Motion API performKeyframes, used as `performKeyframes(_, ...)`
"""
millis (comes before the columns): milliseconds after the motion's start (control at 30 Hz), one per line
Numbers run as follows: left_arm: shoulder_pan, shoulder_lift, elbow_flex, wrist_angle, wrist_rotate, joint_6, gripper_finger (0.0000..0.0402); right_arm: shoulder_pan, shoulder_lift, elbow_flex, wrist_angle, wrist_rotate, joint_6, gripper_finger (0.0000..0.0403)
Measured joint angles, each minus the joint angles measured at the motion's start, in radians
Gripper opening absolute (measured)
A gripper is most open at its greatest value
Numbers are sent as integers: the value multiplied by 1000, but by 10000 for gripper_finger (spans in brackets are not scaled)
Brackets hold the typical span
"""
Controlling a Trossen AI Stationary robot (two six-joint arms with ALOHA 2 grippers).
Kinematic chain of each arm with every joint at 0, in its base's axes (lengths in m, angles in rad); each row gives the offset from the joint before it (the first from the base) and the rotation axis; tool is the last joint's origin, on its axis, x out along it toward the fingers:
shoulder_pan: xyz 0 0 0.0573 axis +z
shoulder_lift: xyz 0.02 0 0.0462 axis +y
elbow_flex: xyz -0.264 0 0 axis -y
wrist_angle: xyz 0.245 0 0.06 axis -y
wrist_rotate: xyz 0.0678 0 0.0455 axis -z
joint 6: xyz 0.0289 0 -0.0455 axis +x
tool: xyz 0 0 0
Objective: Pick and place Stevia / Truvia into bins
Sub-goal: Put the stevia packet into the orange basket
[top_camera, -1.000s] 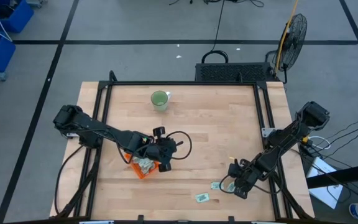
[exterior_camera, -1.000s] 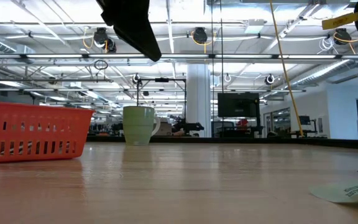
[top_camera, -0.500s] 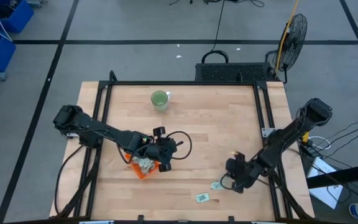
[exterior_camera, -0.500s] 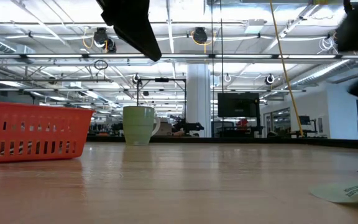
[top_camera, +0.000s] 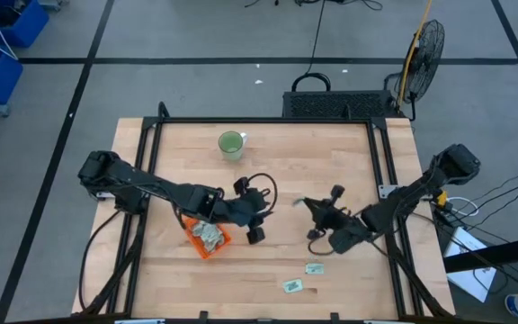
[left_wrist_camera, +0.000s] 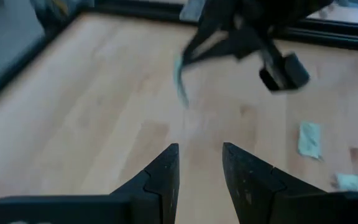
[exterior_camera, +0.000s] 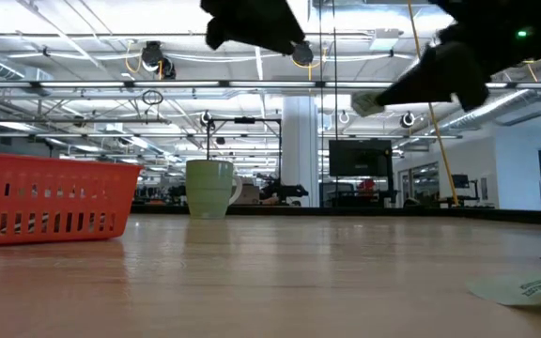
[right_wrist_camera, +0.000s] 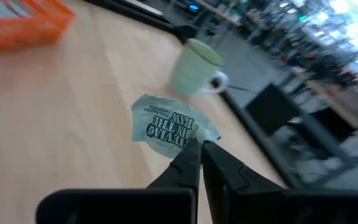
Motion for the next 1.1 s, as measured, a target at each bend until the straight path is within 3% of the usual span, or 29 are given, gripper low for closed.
performKeyframes(200, 41, 77, 0, 190, 1, 207, 129, -110, 2, 1, 208, -227, -86, 4)
performKeyframes(400, 58, 168, -1, 280, -2, 265, 129, -163, 2, 1, 271, -330, -185, 4)
performKeyframes(767, 64, 150, 2, 287, -57, 268, 129, -183, 2, -42, 273, -337, -187, 4)
performKeyframes(1100, 96, 153, 1, 204, -8, 186, 129, -184, 2, -42, 293, -385, -200, 4)
